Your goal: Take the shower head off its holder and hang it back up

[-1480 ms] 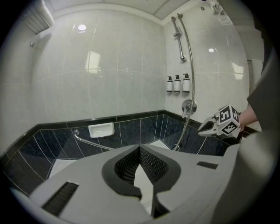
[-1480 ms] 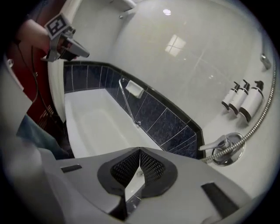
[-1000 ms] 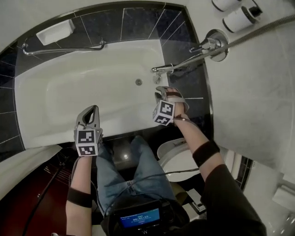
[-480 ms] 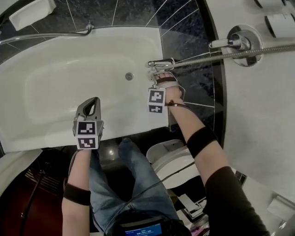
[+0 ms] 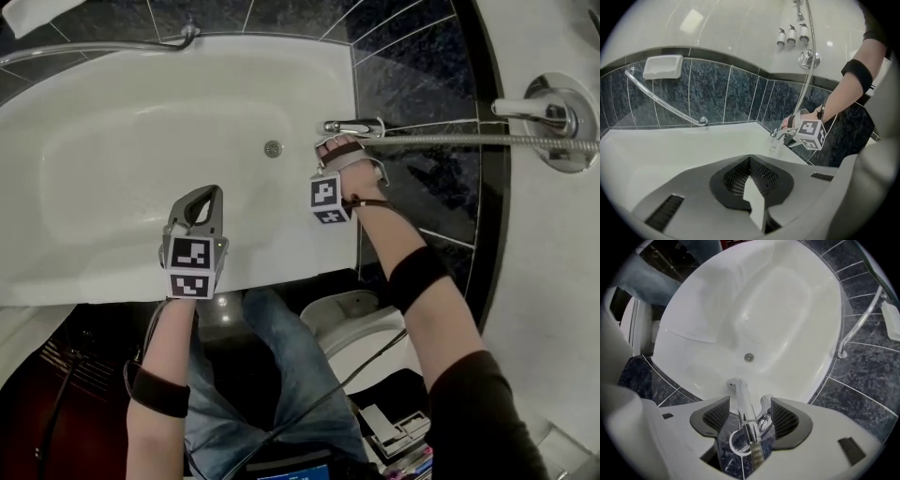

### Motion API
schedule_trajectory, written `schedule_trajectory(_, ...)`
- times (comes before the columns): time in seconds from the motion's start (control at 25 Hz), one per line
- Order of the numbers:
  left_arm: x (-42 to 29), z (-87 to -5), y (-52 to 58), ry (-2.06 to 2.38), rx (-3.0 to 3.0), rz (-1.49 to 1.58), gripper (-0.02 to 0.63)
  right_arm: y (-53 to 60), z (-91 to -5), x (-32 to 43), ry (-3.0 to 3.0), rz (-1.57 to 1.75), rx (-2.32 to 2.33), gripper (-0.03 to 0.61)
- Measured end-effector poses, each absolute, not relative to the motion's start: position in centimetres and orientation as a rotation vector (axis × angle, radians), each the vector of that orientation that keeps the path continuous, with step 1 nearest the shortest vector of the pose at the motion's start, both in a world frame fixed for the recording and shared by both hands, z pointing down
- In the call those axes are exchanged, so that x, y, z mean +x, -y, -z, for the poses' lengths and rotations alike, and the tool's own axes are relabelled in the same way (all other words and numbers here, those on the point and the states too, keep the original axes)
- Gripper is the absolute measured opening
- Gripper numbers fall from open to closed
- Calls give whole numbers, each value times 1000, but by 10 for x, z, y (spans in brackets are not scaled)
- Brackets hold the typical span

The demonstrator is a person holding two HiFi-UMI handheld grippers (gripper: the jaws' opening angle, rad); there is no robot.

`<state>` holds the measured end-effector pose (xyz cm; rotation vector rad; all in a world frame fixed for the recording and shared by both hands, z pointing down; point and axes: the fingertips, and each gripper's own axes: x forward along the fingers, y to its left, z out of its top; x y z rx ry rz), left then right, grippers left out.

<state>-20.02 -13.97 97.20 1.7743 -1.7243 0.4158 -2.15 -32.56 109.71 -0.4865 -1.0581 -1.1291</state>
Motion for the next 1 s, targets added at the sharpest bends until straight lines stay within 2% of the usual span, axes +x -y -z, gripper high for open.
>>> schedule_trajectory(0.28, -202, -1003, 138, 1712, 1769, -429, 0, 342, -1141, 3, 896, 1078, -538, 295)
schedule_trajectory(0.4, -203, -1010, 134, 1707, 1770, -437, 0, 352, -1148, 11, 849, 1071, -524, 259)
schedule_trajectory(0.56, -205, -1017, 132, 1703, 1766, -440, 0, 362, -1152, 23, 777, 1047, -509, 253)
schedule_trajectory(0.6, -205, -1018, 132, 1703, 1766, -439, 0, 362, -1153, 26, 764, 1030, -510, 234)
schedule_trajectory(0.68, -204, -1018, 133, 1703, 1764, -437, 0, 360, -1155, 30, 755, 994, -512, 155)
schedule_trajectory(1.0, -205, -1019, 131, 1697, 1754, -442, 0, 348, -1154, 24, 851, 936, -497, 156)
